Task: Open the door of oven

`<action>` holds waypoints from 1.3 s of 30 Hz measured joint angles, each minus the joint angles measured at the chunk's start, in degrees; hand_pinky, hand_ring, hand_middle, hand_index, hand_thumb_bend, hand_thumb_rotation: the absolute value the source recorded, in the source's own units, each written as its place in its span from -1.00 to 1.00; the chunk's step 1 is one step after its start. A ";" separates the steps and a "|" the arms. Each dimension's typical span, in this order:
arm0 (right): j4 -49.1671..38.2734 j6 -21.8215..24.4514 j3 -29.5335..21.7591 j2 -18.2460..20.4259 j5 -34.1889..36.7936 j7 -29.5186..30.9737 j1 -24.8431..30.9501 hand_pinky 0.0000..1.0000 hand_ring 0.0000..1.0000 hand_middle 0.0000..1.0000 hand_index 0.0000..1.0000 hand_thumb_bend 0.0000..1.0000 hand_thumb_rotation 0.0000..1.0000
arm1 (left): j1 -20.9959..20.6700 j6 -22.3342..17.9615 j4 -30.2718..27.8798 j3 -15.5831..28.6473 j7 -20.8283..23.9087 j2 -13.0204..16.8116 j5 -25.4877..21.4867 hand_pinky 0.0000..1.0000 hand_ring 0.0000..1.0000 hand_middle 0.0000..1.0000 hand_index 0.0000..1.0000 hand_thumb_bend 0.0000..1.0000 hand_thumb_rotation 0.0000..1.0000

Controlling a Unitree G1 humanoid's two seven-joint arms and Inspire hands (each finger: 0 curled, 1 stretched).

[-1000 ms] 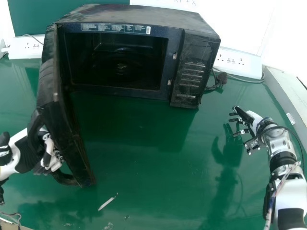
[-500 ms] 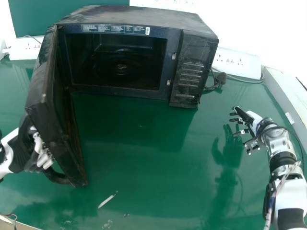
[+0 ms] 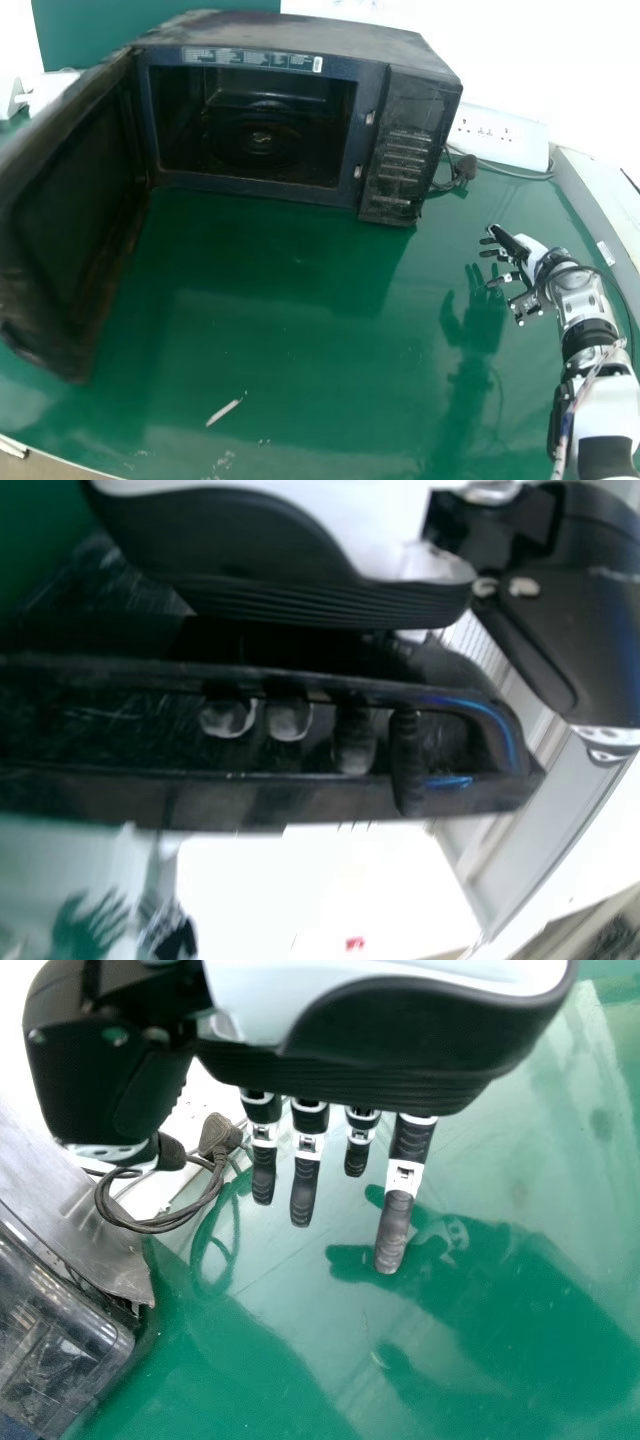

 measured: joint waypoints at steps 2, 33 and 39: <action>0.01 0.00 0.09 -0.04 -0.14 -0.05 0.00 0.30 0.54 0.66 0.75 0.04 0.25 | -0.98 -0.84 1.91 1.68 1.46 0.23 -0.11 -1.00 -0.94 -0.83 -0.78 0.82 0.53; 0.02 -0.12 0.03 0.23 -0.01 -0.47 0.01 0.22 0.51 0.62 0.72 0.00 0.23 | -8.80 -16.46 29.30 4.06 3.02 12.22 3.70 -1.00 -0.96 -0.86 -0.78 0.72 0.86; 0.02 -0.11 0.04 0.26 -0.01 -0.48 0.02 0.25 0.50 0.62 0.72 0.02 0.16 | -11.58 -18.90 37.32 4.07 3.14 15.86 5.72 -0.98 -0.88 -0.77 -0.71 0.60 0.70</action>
